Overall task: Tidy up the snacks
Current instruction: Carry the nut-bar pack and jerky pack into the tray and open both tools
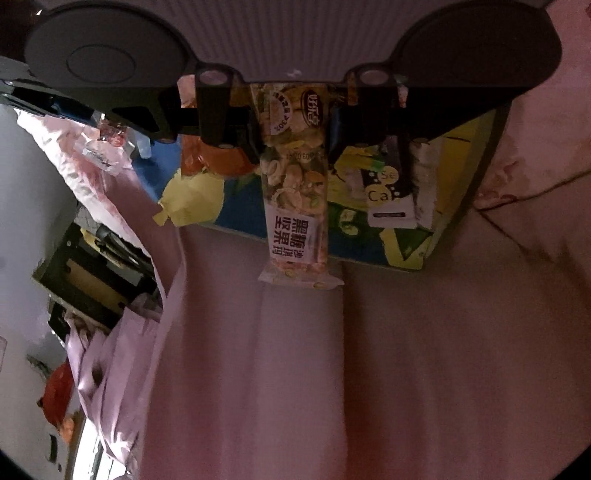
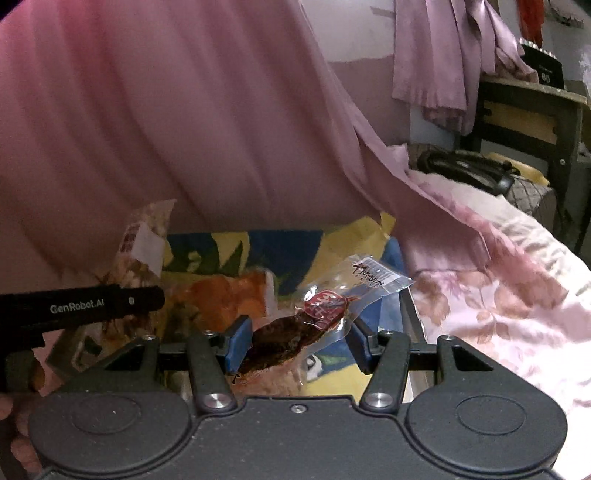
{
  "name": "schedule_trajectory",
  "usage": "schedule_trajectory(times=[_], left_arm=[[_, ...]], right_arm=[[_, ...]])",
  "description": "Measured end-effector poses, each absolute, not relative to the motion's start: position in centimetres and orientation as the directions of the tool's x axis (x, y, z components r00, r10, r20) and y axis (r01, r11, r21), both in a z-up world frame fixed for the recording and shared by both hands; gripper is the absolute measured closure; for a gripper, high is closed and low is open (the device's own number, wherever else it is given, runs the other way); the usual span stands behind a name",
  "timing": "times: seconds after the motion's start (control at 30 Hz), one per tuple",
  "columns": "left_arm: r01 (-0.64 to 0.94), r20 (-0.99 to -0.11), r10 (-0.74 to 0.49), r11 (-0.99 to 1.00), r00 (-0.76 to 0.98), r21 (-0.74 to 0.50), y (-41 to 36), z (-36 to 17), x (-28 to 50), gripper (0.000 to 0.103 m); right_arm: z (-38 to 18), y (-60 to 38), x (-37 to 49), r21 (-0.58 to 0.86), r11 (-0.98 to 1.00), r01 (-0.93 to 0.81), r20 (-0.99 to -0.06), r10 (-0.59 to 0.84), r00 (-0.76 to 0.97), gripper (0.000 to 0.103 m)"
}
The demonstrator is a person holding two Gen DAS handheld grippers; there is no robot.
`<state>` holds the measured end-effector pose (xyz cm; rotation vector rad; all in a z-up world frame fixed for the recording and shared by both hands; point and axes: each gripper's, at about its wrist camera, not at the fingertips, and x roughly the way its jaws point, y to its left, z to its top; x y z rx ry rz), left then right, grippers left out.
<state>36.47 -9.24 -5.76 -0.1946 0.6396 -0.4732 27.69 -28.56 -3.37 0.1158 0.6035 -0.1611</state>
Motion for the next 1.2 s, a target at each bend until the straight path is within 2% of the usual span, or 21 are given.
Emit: schedule_trajectory(times=[0.13, 0.2, 0.57, 0.7, 0.83, 0.9, 0.97, 1.2], left_arm=[[0.361, -0.534, -0.461, 0.887, 0.708, -0.287, -9.8, -6.3, 36.2, 0.063], [0.361, -0.533, -0.446, 0.895, 0.719, -0.261, -10.1, -6.4, 35.9, 0.064], [0.384, -0.553, -0.431, 0.9, 0.713, -0.207, -11.0, -6.8, 35.3, 0.063], [0.378, -0.565, -0.434, 0.899, 0.702, -0.221, -10.9, -6.7, 35.5, 0.048], [0.365, -0.572, -0.43, 0.902, 0.699, -0.231, -10.5, -6.3, 35.3, 0.039], [0.355, -0.563, -0.421, 0.906, 0.711, -0.23, -10.2, -5.7, 34.9, 0.027], [0.348, -0.555, -0.41, 0.912, 0.724, -0.219, -9.9, -4.9, 34.3, 0.021], [0.311, -0.523, -0.36, 0.933, 0.773, -0.183, -8.4, -1.7, 30.9, 0.004]], right_arm=[[-4.3, -28.8, 27.8, 0.073, 0.978, 0.195, -0.592, -0.115, 0.798, 0.045], [-4.6, -28.9, 27.9, 0.067, 0.978, 0.195, -0.6, -0.117, 0.792, 0.049], [-5.2, -28.9, 27.5, 0.06, 0.981, 0.187, -0.608, -0.113, 0.786, 0.047], [-4.9, -28.9, 27.0, 0.069, 0.979, 0.19, -0.605, -0.11, 0.789, 0.04], [-4.0, -29.1, 26.0, 0.075, 0.977, 0.2, -0.585, -0.119, 0.802, 0.033], [-3.4, -29.2, 25.3, 0.075, 0.976, 0.203, -0.566, -0.126, 0.815, 0.028], [-2.6, -29.2, 24.6, 0.071, 0.977, 0.202, -0.547, -0.131, 0.827, 0.024], [0.2, -29.1, 21.4, 0.073, 0.981, 0.178, -0.463, -0.124, 0.878, 0.011]])
